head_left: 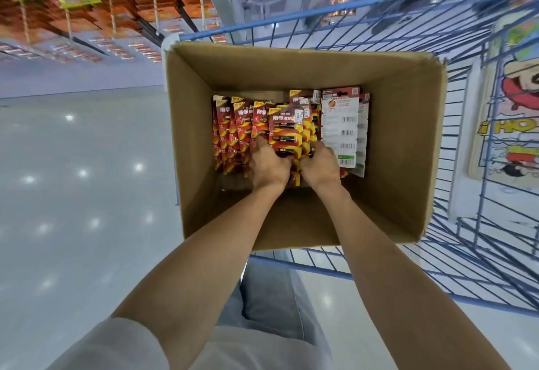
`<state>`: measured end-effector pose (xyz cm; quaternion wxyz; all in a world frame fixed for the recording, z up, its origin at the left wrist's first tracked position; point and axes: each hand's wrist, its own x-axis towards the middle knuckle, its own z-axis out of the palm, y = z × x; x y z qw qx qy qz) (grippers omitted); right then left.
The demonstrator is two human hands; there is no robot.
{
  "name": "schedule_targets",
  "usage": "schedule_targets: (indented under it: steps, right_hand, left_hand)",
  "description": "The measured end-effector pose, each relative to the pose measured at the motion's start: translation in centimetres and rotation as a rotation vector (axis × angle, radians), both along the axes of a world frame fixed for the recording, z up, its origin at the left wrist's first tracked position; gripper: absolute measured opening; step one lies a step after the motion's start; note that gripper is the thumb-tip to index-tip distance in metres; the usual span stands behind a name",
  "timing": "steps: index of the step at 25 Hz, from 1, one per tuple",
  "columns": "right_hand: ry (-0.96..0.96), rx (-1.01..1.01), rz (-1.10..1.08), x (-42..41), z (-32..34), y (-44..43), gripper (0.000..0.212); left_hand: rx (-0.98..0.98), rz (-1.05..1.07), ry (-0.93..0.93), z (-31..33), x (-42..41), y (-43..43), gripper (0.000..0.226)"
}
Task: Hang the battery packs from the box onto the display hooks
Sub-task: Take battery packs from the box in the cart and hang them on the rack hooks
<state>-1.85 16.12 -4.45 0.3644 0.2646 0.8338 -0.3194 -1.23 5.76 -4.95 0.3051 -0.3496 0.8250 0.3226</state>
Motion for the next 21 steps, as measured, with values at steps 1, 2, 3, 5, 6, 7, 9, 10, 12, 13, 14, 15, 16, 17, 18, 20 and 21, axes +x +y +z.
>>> schedule_targets:
  steps: [1,2,3,5,6,7,9,10,12,13,14,15,16,17,18,20,21]
  right_hand:
    - [0.000,0.013,-0.006,-0.1,-0.1,-0.1,0.033]
    - [0.005,0.024,-0.015,-0.1,-0.2,-0.3,0.034]
    - [0.009,0.027,-0.027,-0.1,-0.3,-0.4,0.034]
    - [0.018,0.028,-0.059,0.0,-0.6,-0.6,0.034]
    - [0.019,0.033,-0.075,0.0,-0.7,-0.6,0.033]
    - [0.016,0.040,-0.089,0.0,-0.7,-0.6,0.032]
    - [0.013,0.047,-0.108,0.0,-0.8,-0.7,0.031]
    - [0.011,0.043,-0.120,-0.1,-0.9,-0.8,0.031]
    - [0.005,0.037,-0.158,-0.2,-1.2,-1.2,0.031]
    - [0.002,0.036,-0.180,-0.1,-1.4,-1.5,0.032]
    - [0.004,0.042,-0.198,0.0,-1.8,-1.8,0.037]
    - [0.009,0.063,-0.206,0.1,-2.0,-2.2,0.044]
    - [0.022,0.098,-0.205,0.3,-2.2,-2.5,0.052]
    - [0.046,0.127,-0.197,0.4,-2.2,-2.8,0.057]
    - [0.082,0.132,-0.195,0.5,-2.3,-3.0,0.057]
    - [0.150,0.043,-0.214,0.4,-2.1,-3.3,0.036]
    - [0.149,-0.011,-0.222,0.2,-1.8,-3.4,0.027]
  left_hand:
    - [-0.003,0.004,0.004,-0.1,0.0,0.0,0.078]
    - [0.009,0.027,0.006,-0.1,0.1,-0.1,0.075]
    - [0.032,0.059,0.008,0.0,0.1,-0.2,0.073]
    - [0.060,0.093,0.002,-0.2,0.2,-0.6,0.064]
    - [0.066,0.098,-0.005,-0.3,0.2,-0.9,0.056]
    - [0.080,0.100,-0.016,-0.2,0.2,-1.2,0.044]
    - [0.105,0.119,-0.034,0.4,0.1,-2.1,0.021]
    - [0.103,0.137,-0.036,0.7,0.1,-2.8,0.017]
    - [0.071,0.209,-0.051,1.7,-0.2,-4.1,0.020]
    - [0.055,0.263,-0.063,2.1,-0.3,-4.8,0.024]
    - [0.047,0.315,-0.068,2.3,-0.4,-5.5,0.026]
    - [0.047,0.354,-0.064,2.4,-0.5,-6.0,0.026]
    - [0.049,0.383,-0.056,2.4,-0.6,-6.4,0.027]
    - [0.052,0.406,-0.045,2.4,-0.6,-6.6,0.027]
    - [0.055,0.426,-0.040,2.4,-0.7,-6.7,0.028]
    - [0.075,0.454,-0.035,2.5,-0.7,-6.7,0.029]
    - [0.089,0.460,-0.035,2.7,-0.7,-6.7,0.030]
